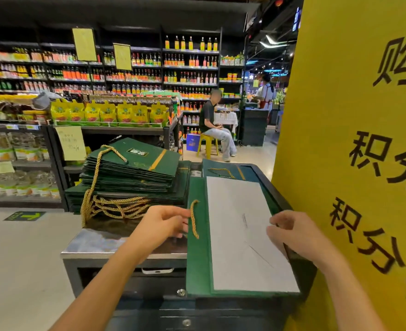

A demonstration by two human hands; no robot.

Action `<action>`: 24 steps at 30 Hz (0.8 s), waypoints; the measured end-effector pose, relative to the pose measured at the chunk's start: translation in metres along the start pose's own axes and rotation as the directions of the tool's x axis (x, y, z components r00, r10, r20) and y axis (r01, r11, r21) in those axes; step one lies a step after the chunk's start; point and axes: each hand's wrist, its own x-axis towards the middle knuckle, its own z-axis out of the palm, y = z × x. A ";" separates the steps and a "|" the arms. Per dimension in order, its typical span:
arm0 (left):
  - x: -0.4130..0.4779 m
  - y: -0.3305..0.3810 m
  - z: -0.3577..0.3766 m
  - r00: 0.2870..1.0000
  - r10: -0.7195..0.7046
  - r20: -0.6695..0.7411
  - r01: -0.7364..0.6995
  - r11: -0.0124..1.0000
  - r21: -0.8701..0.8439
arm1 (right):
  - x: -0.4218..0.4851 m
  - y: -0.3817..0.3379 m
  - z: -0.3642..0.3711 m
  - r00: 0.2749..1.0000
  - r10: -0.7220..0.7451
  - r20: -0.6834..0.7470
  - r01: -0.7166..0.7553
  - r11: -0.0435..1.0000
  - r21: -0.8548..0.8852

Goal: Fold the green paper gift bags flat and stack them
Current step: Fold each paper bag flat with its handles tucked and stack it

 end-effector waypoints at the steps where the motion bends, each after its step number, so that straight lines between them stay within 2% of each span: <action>1: -0.001 -0.002 0.002 1.000 0.000 0.020 -0.001 1.000 0.018 | 0.003 0.000 0.004 0.999 -0.023 -0.037 0.020 0.996 -0.085; 4: -0.004 -0.005 0.006 0.999 0.038 -0.016 -0.036 0.995 0.091 | 0.010 -0.007 0.018 0.976 -0.148 -0.159 0.077 0.921 -0.383; 5: -0.003 -0.006 0.007 0.998 0.051 -0.030 -0.047 0.993 0.112 | 0.012 -0.015 0.024 0.957 -0.210 -0.199 0.118 0.911 -0.395; 7: -0.003 -0.008 0.009 0.998 0.062 -0.018 -0.059 0.988 0.141 | 0.011 -0.039 0.038 0.932 -0.283 -0.226 0.235 0.947 -0.217; 9: -0.003 -0.008 0.009 0.997 0.081 -0.008 -0.078 0.981 0.175 | 0.012 -0.067 0.057 0.956 -0.267 -0.120 0.273 0.961 0.035; 10: -0.003 -0.009 0.009 0.996 0.087 -0.008 -0.084 0.979 0.186 | 0.015 -0.080 0.068 0.966 -0.252 -0.057 0.257 0.961 0.100; 12: -0.005 -0.010 0.008 0.997 0.076 -0.007 -0.074 0.983 0.169 | 0.029 -0.099 0.087 0.971 -0.240 0.011 0.239 0.970 0.042; 15: -0.004 -0.014 0.010 0.999 0.049 -0.022 -0.045 0.989 0.141 | 0.054 -0.115 0.110 0.979 -0.196 0.058 0.204 0.946 -0.253; 17: -0.002 -0.015 0.011 0.999 0.030 -0.042 -0.025 0.992 0.122 | 0.065 -0.117 0.120 0.982 -0.166 0.090 0.187 0.907 -0.378; 19: 0.000 -0.016 0.011 0.999 0.027 -0.046 -0.021 0.993 0.119 | 0.073 -0.115 0.122 0.982 -0.143 0.126 0.180 0.911 -0.371; 24: 0.006 -0.014 0.010 0.997 0.008 -0.075 0.000 0.994 0.110 | 0.072 -0.100 0.105 0.959 -0.188 0.211 0.216 0.969 -0.122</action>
